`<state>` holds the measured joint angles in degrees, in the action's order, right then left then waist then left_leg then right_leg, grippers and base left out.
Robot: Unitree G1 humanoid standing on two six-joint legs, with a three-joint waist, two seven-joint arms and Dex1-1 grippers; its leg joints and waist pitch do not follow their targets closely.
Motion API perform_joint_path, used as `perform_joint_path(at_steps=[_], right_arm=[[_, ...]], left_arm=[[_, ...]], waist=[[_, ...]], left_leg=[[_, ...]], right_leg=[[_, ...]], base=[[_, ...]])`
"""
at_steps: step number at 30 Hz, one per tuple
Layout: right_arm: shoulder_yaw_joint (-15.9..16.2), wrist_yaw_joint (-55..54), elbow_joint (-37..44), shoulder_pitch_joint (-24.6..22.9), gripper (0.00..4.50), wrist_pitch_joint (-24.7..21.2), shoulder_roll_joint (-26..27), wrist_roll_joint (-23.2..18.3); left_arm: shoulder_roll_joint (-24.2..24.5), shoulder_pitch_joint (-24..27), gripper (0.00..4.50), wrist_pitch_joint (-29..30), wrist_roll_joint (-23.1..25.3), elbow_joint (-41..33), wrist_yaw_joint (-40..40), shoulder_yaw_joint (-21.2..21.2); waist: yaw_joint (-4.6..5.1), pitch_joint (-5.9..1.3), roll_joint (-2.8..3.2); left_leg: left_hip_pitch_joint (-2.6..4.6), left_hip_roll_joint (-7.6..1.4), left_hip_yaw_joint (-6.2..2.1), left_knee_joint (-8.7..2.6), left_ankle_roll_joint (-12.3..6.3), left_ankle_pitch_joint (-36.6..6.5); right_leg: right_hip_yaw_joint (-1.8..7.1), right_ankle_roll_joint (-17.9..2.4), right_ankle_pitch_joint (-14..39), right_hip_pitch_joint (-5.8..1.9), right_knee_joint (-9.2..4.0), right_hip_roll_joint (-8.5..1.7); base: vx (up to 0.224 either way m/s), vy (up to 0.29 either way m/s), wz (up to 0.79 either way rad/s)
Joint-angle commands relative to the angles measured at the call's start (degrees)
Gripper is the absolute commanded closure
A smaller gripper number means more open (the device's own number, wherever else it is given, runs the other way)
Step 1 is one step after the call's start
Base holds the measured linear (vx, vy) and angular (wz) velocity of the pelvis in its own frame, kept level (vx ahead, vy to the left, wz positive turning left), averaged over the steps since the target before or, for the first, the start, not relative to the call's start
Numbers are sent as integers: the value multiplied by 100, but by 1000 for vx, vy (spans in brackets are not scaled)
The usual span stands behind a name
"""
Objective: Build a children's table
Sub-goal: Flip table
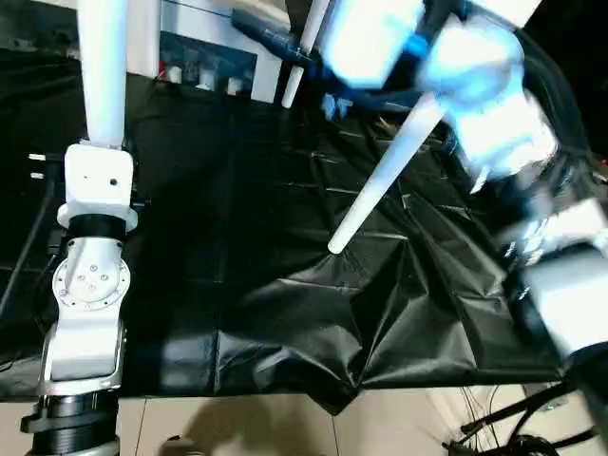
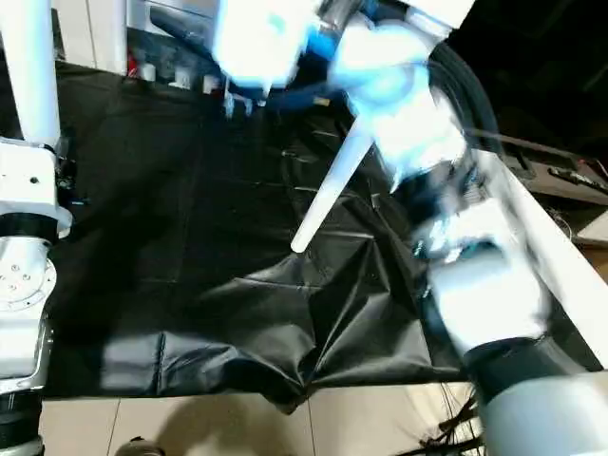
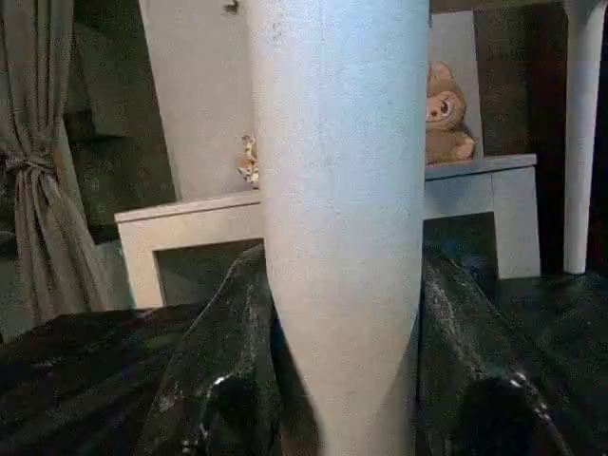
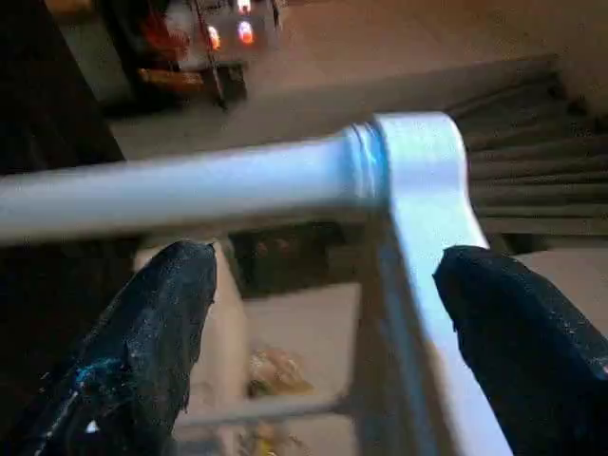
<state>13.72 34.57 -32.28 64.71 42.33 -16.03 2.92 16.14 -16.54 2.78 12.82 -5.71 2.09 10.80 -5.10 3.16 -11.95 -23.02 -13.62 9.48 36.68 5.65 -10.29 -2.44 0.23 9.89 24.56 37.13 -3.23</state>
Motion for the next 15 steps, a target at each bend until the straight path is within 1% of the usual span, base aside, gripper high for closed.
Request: perform_joint_path(at_steps=[1, 2, 3, 4, 5, 6, 7, 8, 9, 10, 11, 12, 13, 14, 15], right_arm=[[-6, 187, 284, -647, 44, -548, 28, -343], [-10, 117, 460, -1108, 44, -980, 155, -455], [-18, 68, 536, -1329, 44, -1195, 219, -505], [-18, 68, 536, -1329, 44, -1195, 219, -505], [-22, -171, 631, -1810, 44, -1484, 366, -496], [-8, -328, 660, -2188, 44, -1640, 475, -497], [4, -381, 670, -2346, 44, -1699, 518, -500], [9, -464, 744, -2628, 44, -1838, 606, -610], [6, -538, 811, -2871, 44, -1952, 678, -721], [12, -570, 861, -3039, 44, -2025, 708, -791], [14, -602, 906, -3173, 44, -2068, 723, -839], [5, -673, 1069, -3484, 44, -2114, 709, -903], [2, -685, 1189, -3619, 44, -2105, 660, -898], [-32, -691, 1433, -3791, 44, -2149, 596, -833], [-71, -687, 1632, -3933, 44, -2188, 542, -796]], left_arm=[[52, -6, 288, -61, -13, 193, -315, -261], [70, 25, 288, -100, -164, 269, -450, -262], [82, 41, 288, -118, -240, 302, -526, -266], [82, 41, 288, -118, -240, 302, -526, -266], [147, 91, 288, -153, -354, 356, -720, -292], [151, 118, 288, -84, -479, 398, -842, -265], [139, 127, 288, -36, -555, 418, -898, -243], [165, 160, 288, -6, -593, 457, -925, -196], [215, 194, 288, -2, -591, 501, -950, -165], [248, 225, 288, 6, -643, 534, -1020, -135], [281, 254, 288, 8, -674, 565, -1065, -106], [389, 333, 288, -17, -744, 664, -1196, -37], [439, 372, 288, -25, -849, 704, -1332, -5], [513, 407, 288, -29, -939, 751, -1413, 39], [592, 430, 288, -51, -987, 798, -1470, 72]], waist=[[60, -378, 383], [48, -368, 407], [49, -355, 409], [50, -350, 412], [38, -390, 426], [37, -360, 422], [27, -358, 439], [26, -358, 508], [43, -355, 482], [37, -361, 471], [30, -342, 490], [36, -331, 514], [34, -334, 498], [43, -328, 491], [37, -320, 532]], left_leg=[[234, 14, 19, -488, 378, -1941], [247, 22, 18, -505, 394, -1995], [255, 33, 8, -532, 419, -2076], [261, 24, -5, -548, 454, -2240], [270, 28, -16, -535, 500, -2306], [269, 29, -6, -547, 516, -2358], [287, 20, -15, -555, 545, -2458], [289, 26, -35, -565, 580, -2583], [284, 21, -48, -571, 577, -2761], [283, 21, -56, -574, 575, -2769], [284, 24, -64, -581, 563, -2859], [277, 28, -84, -593, 567, -2961], [278, 26, -84, -593, 560, -2980], [263, 33, -92, -601, 555, -3034], [278, 39, -99, -604, 547, -3118]], right_leg=[[138, -478, 1143, -130, -386, -257], [144, -477, 1159, -123, -411, -247], [147, -482, 1207, -125, -425, -240], [139, -482, 1367, -122, -435, -248], [136, -494, 1428, -150, -440, -271], [145, -500, 1498, -116, -464, -268], [137, -493, 1588, -109, -467, -275], [137, -487, 1664, -108, -469, -278], [126, -464, 1799, -105, -494, -278], [123, -454, 1830, -122, -501, -286], [125, -439, 1959, -104, -522, -295], [119, -408, 2109, -108, -532, -296], [118, -388, 2150, -112, -544, -301], [117, -367, 2288, -122, -548, -298], [119, -338, 2425, -114, -573, -293]], base=[[0, 0, 0], [0, 0, 0], [0, 0, 0], [0, 0, 0], [0, 0, 0], [0, 0, 0], [0, 0, 0], [0, 0, 0], [0, 0, 0], [0, 0, 0], [0, 0, 0], [0, 0, 0], [0, 0, 0], [0, 0, 0], [0, 0, 0]])
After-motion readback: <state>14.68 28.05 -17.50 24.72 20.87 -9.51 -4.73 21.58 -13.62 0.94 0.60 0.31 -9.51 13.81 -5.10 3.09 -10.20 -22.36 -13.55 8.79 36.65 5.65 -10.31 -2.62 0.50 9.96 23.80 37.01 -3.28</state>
